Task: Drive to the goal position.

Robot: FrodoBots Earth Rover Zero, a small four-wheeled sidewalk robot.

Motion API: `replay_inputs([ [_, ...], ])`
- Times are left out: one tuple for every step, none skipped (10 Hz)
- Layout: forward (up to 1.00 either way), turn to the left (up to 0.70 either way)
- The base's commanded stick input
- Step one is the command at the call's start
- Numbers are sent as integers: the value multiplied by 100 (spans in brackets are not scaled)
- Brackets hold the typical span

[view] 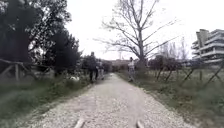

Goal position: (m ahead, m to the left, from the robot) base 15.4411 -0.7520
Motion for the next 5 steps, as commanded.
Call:
replay_inputs([
  [50,0],
  [50,0],
  [50,0],
  [50,0],
  [50,0],
])
